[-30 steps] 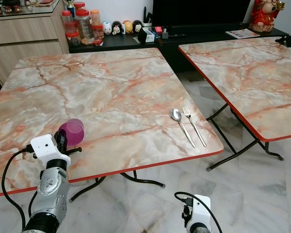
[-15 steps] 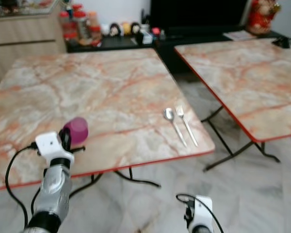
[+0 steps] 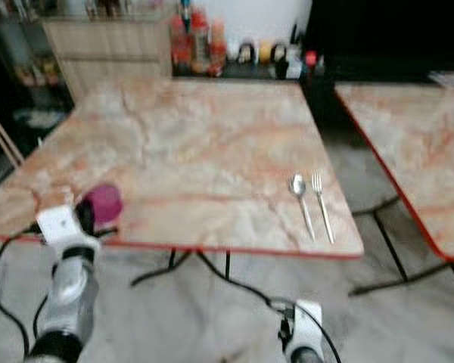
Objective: Setting the table
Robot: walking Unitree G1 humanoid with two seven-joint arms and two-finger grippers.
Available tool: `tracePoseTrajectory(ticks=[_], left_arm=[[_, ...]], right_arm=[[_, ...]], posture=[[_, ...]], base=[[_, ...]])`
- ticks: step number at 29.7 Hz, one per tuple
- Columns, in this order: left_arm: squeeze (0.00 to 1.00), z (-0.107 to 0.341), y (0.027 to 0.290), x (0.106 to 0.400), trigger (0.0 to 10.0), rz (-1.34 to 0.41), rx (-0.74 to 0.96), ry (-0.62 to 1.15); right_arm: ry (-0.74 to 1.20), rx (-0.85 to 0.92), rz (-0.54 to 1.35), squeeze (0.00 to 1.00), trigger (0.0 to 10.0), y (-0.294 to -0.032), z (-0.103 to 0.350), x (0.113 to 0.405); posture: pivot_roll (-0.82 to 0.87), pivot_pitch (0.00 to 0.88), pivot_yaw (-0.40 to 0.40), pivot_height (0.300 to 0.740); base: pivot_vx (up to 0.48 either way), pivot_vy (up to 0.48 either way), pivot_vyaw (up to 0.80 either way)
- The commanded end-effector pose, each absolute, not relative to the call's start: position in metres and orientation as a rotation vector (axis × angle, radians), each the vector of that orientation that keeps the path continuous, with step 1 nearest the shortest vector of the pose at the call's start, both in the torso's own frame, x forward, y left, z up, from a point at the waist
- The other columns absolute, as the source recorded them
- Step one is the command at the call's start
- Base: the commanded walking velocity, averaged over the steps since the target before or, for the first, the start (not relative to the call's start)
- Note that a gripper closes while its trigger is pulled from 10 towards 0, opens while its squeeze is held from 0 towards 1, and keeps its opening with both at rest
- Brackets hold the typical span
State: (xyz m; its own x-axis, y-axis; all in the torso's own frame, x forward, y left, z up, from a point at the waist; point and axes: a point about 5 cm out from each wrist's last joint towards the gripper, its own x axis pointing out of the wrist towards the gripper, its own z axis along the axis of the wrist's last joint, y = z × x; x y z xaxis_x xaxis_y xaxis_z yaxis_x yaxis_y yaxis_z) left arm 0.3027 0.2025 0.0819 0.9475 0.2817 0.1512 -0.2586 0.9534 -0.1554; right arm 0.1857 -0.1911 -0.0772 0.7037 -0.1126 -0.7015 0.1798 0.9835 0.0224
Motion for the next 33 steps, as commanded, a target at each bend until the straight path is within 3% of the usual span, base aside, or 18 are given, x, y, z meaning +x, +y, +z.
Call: tracePoseTrajectory(ticks=[1, 16, 19, 33], left_arm=[[0.00, 0.086, 0.198, 0.306, 10.0, 0.259, -0.131, -0.182], [0.00, 0.088, 0.208, 0.303, 10.0, 0.279, -0.121, -0.192], [0.00, 0.079, 0.228, 0.291, 10.0, 0.332, -0.081, -0.157], [0.00, 0.054, 0.258, 0.268, 10.0, 0.399, -0.014, -0.047]], right_arm=[[0.777, 0.101, -0.178, 0.00, 10.0, -0.194, -0.077, 0.185], [0.775, 0.114, -0.183, 0.00, 10.0, -0.194, -0.078, 0.184], [0.774, 0.114, -0.182, 0.00, 10.0, -0.193, -0.078, 0.184], [0.776, 0.112, -0.181, 0.00, 10.0, -0.194, -0.078, 0.183]], posture=[[0.04, 0.000, -0.017, 0.740], [0.05, 0.000, -0.016, 0.740], [0.05, 0.000, -0.018, 0.740], [0.04, 0.000, -0.013, 0.740]], base=[[0.000, -0.262, 0.00], [0.000, -0.260, 0.00], [0.000, -0.247, 0.00], [0.000, -0.052, 0.00]])
